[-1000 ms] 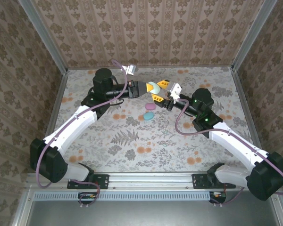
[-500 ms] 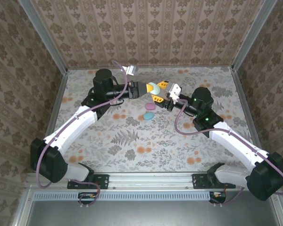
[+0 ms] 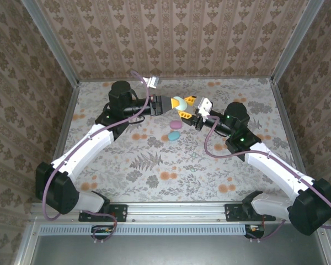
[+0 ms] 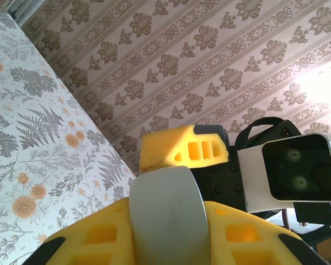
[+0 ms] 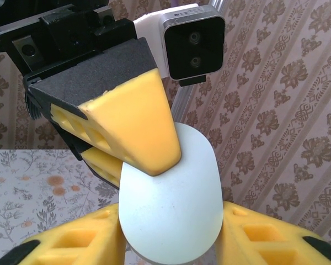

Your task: Insert the wireless bluetooth earbuds into the charging case

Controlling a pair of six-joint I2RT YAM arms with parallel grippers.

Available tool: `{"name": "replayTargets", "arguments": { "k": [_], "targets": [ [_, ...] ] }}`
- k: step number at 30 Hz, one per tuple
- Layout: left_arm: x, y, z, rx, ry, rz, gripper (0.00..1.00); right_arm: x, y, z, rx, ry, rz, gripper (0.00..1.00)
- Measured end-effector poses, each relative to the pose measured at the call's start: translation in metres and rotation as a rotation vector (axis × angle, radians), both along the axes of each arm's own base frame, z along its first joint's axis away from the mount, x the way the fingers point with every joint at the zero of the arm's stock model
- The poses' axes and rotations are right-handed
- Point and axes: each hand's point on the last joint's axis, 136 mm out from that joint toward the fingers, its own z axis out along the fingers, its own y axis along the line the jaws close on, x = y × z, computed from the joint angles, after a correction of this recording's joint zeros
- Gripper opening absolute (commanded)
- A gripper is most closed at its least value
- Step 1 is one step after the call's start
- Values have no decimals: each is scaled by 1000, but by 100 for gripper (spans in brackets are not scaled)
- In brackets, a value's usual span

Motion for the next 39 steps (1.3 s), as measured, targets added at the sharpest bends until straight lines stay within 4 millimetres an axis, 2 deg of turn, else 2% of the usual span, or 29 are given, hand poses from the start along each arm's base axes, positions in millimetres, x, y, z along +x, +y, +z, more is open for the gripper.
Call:
{"name": "replayTargets", "arguments": {
  "k": [1,3,5,7,11,16,20,29,39],
  "targets": [
    [0,0,0,1,-2,1,31,0,0,0,2,5,1,36],
    [1,0,-1,6,-16,6,40,-1,0,-1,5,21,7,35],
    [1,2,-3,21,-58,15,59,-2,1,-2,5,53,26,35],
    [-1,5,-3,39,-113,27,73,-6,2,0,7,84,58,35],
    [-18,20,3,62,-371,40,85,-15,6,3,7,167,150,34],
    [-43,44,-5,80,-712,47,85,-24,11,-8,-3,284,257,33],
    [-39,52,-16,95,-838,9,80,-32,14,-20,-16,374,329,33],
    [-41,43,-42,94,-869,-115,75,-40,21,-22,-24,428,420,34],
    [-46,35,-35,78,-878,-141,70,-39,22,-25,-29,434,422,35]
  ]
}}
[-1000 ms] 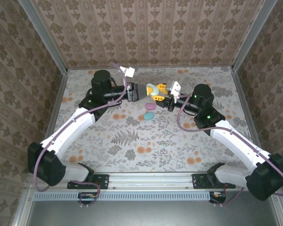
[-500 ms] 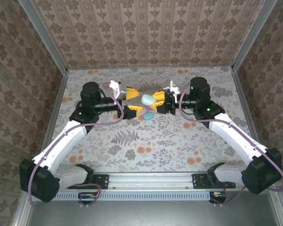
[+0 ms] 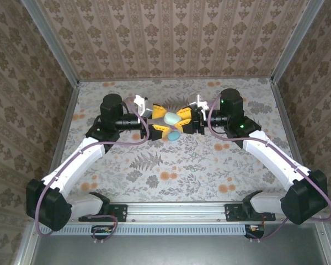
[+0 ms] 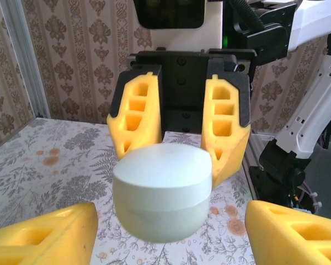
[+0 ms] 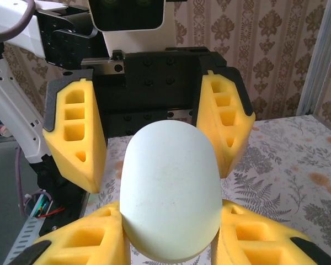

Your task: Insert the wireless bluetooth earbuds into the charging case

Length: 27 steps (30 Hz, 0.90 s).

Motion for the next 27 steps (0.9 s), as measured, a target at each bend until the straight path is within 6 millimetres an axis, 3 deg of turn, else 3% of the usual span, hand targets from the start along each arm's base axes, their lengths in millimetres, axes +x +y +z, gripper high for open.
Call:
{"name": "replayTargets", "arguments": {
  "k": [14,27],
  "targets": [
    [1,-7,-6,11,32,-2,50,1,2,1,0,-14,-9,35],
    [3,-8,-3,11,39,14,52,3,4,3,-2,-57,-20,35]
  ]
}}
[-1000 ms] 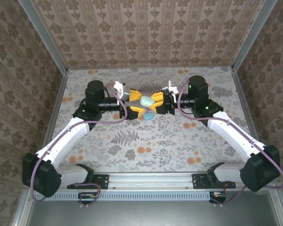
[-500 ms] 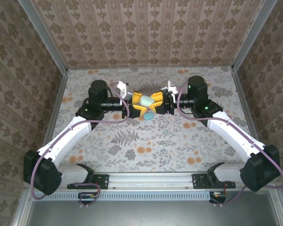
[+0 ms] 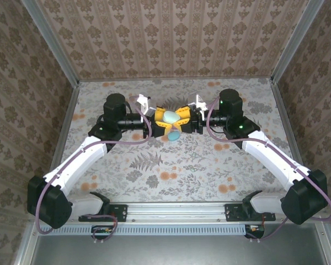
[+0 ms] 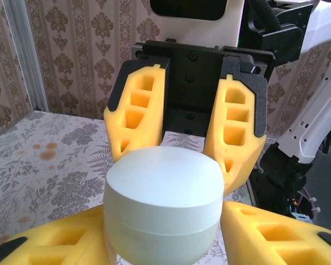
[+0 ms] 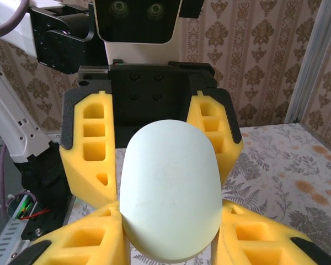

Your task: Insert the wireless bluetooth earbuds into the charging case

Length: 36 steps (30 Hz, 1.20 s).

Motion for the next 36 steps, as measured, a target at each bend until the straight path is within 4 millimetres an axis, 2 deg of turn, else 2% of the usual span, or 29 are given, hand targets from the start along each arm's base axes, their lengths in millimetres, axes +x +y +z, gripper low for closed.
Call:
{"name": "replayTargets", "arguments": {
  "k": [5,19,25,31,36],
  "targets": [
    [-1,-1,2,-5,-1,-4,51,-1,1,0,-3,-14,4,35],
    [-1,-1,1,3,2,-4,38,-3,1,-1,-10,-30,15,35],
    [-2,0,-1,13,0,-6,39,-3,1,-5,-20,-24,17,35],
    [-2,0,-1,13,-3,-8,46,-3,1,-5,-25,-34,16,35],
    [-3,0,-1,12,-3,-10,37,-3,1,-5,-25,-35,16,35]
  ]
}}
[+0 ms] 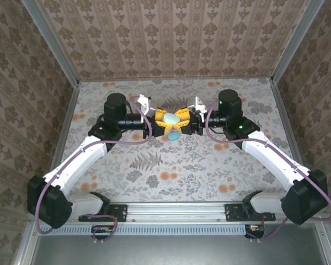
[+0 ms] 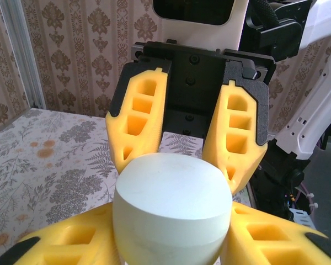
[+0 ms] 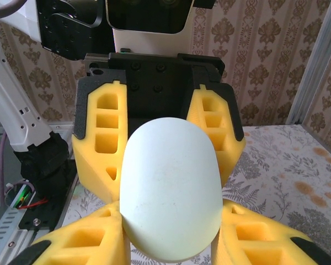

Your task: Insert the wireless bluetooth earbuds into the charging case

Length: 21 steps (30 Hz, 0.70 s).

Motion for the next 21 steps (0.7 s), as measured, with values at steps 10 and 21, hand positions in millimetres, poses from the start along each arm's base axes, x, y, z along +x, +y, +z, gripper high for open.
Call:
{"name": "replayTargets", "arguments": {
  "k": [10,21],
  "targets": [
    [1,1,0,-1,-6,-1,27,0,0,1,-1,-2,-2,45],
    [2,1,6,-17,-23,4,26,5,-8,1,-29,-3,-95,65]
  ]
}}
